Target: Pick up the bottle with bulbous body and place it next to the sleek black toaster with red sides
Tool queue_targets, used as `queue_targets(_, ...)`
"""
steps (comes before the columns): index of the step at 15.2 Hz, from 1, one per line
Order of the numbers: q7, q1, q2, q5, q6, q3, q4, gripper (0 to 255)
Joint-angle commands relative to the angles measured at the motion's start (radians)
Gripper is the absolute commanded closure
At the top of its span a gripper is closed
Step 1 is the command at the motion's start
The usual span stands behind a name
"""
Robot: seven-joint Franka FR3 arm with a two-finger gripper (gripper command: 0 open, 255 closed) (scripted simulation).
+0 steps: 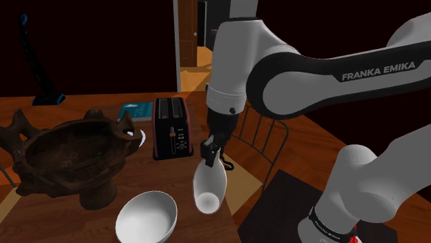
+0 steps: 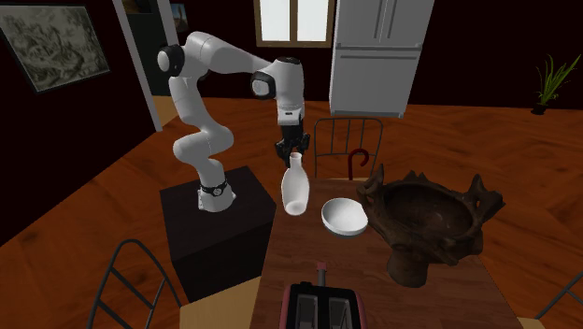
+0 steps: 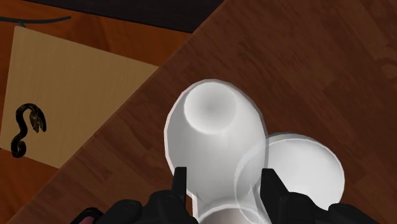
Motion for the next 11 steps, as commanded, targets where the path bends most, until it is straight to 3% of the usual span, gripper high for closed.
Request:
queue_targets(1, 0.000, -0.001, -0.002, -0.003, -0.027, -0.004, 0.025, 255)
queue_targets(11, 0.002, -0.009, 0.000, -0.017, -0.160, -0.022, 0.160, 255)
